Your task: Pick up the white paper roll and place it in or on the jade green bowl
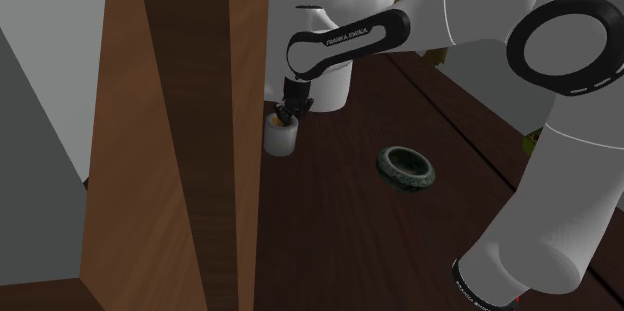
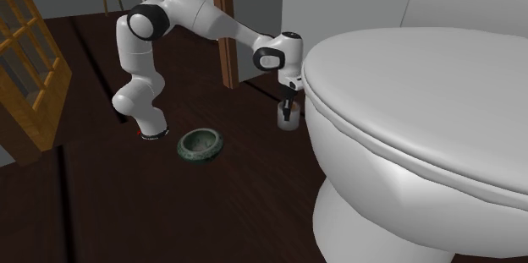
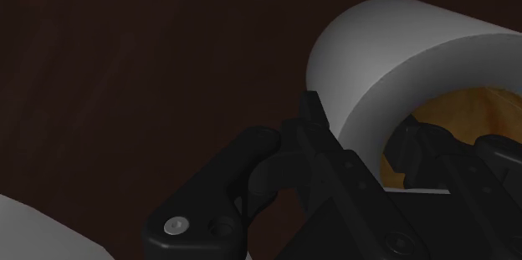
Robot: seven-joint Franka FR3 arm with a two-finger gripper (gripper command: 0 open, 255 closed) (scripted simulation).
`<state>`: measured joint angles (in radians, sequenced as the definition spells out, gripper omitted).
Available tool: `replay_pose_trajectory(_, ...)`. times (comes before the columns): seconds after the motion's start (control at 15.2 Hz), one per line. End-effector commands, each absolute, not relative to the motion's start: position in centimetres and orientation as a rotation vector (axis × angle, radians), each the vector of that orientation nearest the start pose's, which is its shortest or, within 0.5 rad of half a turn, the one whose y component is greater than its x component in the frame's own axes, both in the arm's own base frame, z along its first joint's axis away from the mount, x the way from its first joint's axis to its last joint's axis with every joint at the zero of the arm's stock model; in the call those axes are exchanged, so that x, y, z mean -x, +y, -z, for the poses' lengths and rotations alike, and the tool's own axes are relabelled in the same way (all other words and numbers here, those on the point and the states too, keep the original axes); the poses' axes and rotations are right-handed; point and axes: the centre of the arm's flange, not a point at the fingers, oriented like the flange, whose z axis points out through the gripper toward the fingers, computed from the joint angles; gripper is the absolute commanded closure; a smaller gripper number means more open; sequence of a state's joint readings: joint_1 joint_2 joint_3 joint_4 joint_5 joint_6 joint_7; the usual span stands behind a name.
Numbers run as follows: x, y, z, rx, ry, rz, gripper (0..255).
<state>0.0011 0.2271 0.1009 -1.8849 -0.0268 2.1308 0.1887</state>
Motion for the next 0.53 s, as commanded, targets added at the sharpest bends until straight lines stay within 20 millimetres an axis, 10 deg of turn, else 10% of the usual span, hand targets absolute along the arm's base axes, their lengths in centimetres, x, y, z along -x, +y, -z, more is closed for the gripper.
replay_pose_trajectory(0.0, -61.1, 5.9, -40.1, 3.136, 0.118, 0.032, 255)
replay_pose_trajectory(0.46, -61.1, 5.9, -43.8, 3.136, 0.118, 0.032, 255)
